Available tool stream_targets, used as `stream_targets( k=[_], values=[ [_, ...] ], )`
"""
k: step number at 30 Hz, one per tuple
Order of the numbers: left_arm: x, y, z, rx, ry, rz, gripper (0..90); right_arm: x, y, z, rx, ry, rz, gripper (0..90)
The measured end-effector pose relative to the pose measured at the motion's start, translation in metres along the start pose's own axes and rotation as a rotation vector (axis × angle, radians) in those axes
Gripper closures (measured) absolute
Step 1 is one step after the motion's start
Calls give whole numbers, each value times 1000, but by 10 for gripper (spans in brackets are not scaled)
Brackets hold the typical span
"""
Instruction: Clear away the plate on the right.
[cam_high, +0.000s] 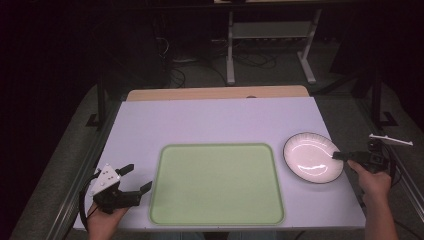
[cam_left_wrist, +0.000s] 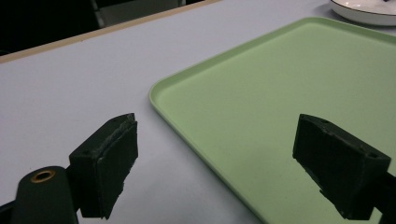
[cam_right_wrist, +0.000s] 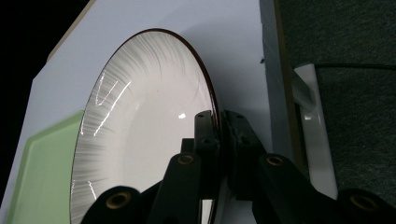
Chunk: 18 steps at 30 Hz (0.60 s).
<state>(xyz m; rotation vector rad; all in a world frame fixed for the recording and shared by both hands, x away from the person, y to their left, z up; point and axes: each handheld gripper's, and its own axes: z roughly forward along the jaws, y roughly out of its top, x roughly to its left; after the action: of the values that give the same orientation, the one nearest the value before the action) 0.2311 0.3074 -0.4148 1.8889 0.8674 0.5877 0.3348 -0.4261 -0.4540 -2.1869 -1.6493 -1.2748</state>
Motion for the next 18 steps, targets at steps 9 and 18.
stream_targets(
  k=[9,18],
  values=[
    [0,0,-1,-5,1,0,139,3,0,-5,0,16,18,828],
    [0,0,-1,-10,2,-7,139,5,-3,-9,-22,41,28,817]
  ],
)
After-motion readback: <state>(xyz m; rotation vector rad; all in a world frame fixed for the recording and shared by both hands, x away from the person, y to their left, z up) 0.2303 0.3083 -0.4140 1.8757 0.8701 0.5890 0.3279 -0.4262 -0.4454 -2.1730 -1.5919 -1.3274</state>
